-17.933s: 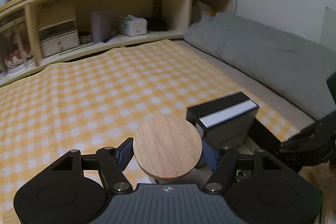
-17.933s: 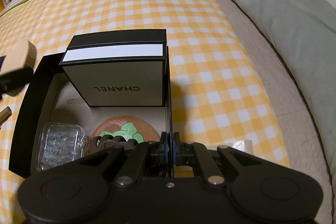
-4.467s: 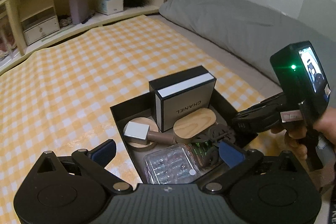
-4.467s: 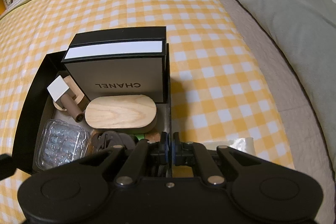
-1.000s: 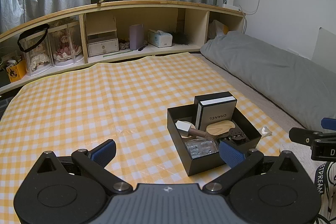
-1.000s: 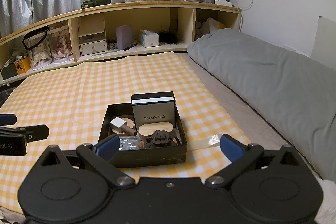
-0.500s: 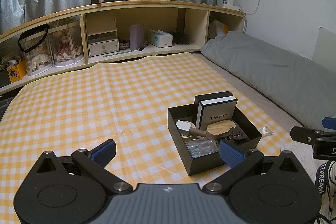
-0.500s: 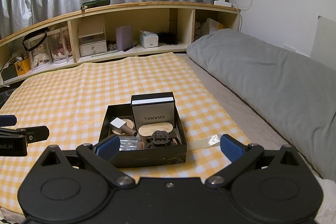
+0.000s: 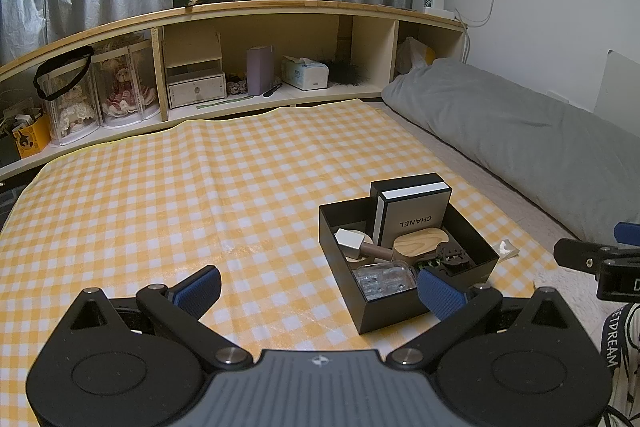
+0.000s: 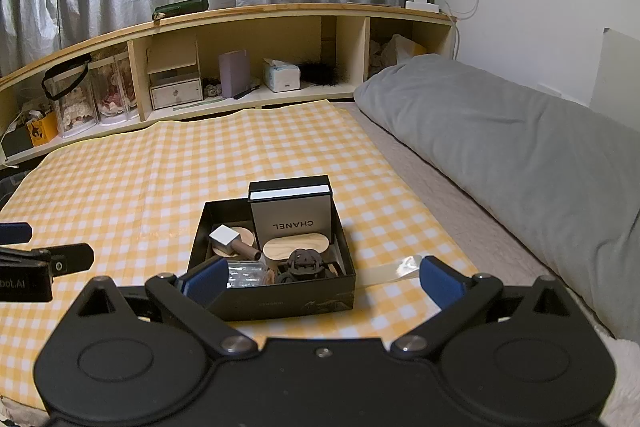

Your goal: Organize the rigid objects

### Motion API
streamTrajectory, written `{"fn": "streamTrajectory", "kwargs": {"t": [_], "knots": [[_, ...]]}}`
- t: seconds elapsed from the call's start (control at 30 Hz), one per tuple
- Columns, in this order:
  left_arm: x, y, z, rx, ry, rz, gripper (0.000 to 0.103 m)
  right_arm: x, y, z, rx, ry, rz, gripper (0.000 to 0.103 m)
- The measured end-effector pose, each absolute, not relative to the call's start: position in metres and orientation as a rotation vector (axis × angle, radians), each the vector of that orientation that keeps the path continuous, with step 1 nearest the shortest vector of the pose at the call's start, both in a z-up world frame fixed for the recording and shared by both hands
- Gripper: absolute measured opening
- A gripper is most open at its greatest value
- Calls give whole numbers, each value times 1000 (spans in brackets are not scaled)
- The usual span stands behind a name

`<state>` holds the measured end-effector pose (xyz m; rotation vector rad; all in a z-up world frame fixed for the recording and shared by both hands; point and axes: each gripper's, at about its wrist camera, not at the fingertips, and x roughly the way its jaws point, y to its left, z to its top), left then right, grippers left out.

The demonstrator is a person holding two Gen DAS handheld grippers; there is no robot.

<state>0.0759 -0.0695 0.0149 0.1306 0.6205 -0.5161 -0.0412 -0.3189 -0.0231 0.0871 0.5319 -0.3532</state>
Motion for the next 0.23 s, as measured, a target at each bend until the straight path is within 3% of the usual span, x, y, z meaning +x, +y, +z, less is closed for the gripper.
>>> {"fn": "streamTrajectory", "kwargs": {"t": [0.23], "knots": [[76,-68,16,131,621,-515,103,-41,-319,-23,88,532,-354,103]]}}
